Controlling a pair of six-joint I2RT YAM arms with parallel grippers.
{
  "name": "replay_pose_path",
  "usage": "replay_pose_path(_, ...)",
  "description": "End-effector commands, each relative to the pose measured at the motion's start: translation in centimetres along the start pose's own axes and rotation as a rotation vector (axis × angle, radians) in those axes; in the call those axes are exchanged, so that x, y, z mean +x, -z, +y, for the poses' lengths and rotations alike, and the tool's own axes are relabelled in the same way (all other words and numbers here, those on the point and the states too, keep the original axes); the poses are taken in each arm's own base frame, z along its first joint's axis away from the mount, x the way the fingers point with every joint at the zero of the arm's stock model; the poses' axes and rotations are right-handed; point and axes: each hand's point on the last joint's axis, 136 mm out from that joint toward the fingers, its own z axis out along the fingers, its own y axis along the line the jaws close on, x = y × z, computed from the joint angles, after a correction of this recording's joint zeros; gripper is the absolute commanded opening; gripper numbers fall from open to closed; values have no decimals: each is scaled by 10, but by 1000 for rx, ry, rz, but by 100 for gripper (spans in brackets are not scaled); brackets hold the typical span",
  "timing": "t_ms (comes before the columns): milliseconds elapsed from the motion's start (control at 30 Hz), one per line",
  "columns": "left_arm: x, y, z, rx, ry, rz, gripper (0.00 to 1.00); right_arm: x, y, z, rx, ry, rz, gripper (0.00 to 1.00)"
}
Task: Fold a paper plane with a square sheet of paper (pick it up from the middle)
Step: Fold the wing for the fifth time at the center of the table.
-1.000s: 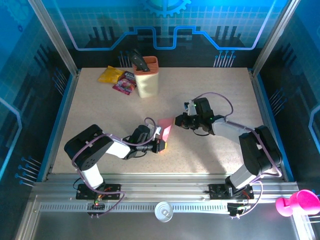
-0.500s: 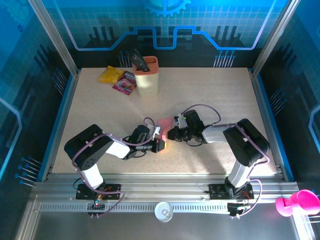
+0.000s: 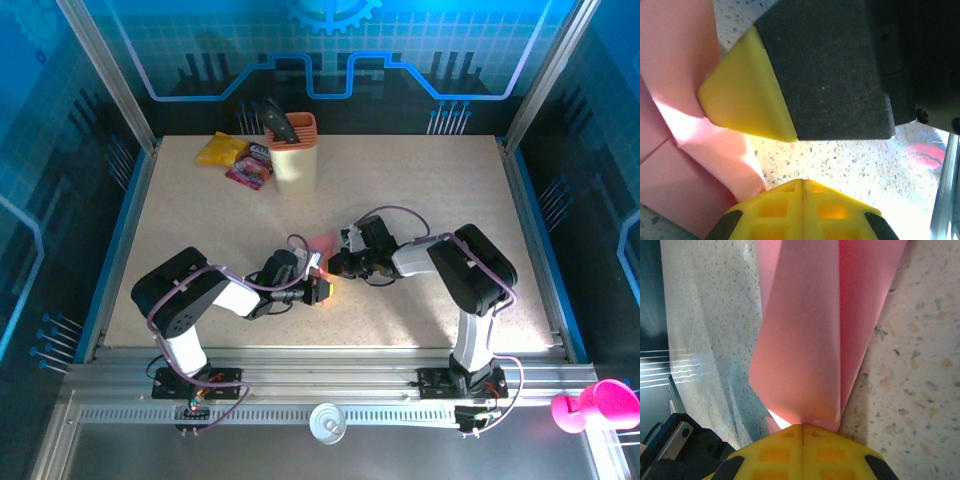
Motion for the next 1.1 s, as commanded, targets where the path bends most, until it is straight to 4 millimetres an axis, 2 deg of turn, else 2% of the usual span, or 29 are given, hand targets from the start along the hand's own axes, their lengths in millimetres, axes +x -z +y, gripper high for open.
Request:
replay_pose_path(0, 56, 3, 41, -129, 88, 170, 0, -11, 1, -18, 68, -26, -17, 0)
replay_pose_path(300, 58, 3, 42, -132, 89, 180, 0, -31, -2, 2, 36, 14, -16, 0)
replay_pose_path(433, 58, 3, 42, -132, 89, 180, 0, -38, -3, 4, 45, 21, -14, 0)
replay_pose_path(800, 62, 2, 44, -129, 95, 191, 0, -34, -14, -18, 70, -12, 9, 0)
replay_pose_path(1067, 66, 0, 46, -126, 102, 205, 0, -51, -12, -28, 75, -42, 3, 0)
